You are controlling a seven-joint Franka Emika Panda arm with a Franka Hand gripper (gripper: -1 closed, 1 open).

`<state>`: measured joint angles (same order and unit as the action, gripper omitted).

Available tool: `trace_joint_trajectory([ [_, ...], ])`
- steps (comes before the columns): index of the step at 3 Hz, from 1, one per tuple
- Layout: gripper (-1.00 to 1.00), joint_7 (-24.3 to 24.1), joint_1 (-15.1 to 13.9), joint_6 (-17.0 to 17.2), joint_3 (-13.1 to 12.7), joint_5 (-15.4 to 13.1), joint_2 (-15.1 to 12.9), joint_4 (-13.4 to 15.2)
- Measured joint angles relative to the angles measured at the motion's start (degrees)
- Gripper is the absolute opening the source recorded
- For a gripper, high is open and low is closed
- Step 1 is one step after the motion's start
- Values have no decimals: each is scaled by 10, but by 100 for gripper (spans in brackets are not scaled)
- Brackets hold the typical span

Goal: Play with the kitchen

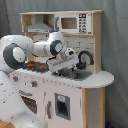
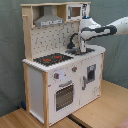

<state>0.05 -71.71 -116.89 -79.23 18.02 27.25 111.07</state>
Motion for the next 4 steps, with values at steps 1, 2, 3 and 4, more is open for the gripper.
trace_joint_trajectory([
  [1,100,-9,-34,5,-41,0,0,-20],
  [2,100,-15,-70,12,-88,0,0,-31],
  [3,100,-18,-107,39,-123,4,0,-46],
  [4,100,-17,-146,58,-158,8,-1,-59],
])
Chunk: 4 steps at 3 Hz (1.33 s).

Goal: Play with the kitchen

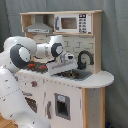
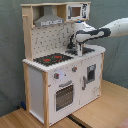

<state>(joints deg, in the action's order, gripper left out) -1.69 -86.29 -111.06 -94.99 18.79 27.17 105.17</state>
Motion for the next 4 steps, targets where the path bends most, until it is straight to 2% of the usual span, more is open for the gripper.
trace_joint_trajectory([
  [1,100,0,1,10,-3,0,0,-3],
  [2,-100,0,1,12,-4,0,0,-4],
  [3,-100,1,0,50,-1,0,0,-31],
  [4,-100,3,0,99,15,-1,0,-67],
])
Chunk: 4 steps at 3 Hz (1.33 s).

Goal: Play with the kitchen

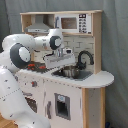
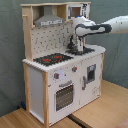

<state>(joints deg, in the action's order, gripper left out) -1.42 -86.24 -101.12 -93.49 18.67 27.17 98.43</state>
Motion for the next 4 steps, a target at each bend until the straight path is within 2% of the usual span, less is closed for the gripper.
trace_joint_trajectory([
  [1,-100,4,3,48,17,0,0,-33],
  [2,-100,3,22,93,26,0,0,-70],
  [3,-100,-1,68,119,27,0,0,-100],
  [4,-100,-3,123,128,27,0,0,-116],
])
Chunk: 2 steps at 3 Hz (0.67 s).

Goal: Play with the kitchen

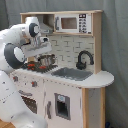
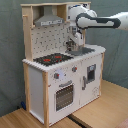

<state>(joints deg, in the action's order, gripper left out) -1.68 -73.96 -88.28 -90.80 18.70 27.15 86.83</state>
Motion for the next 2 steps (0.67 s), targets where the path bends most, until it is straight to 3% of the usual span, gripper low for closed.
trace_joint_trajectory([
  [1,-100,0,54,-7,-15,1,0,-19],
  [2,-100,13,47,-46,-58,1,0,-33],
])
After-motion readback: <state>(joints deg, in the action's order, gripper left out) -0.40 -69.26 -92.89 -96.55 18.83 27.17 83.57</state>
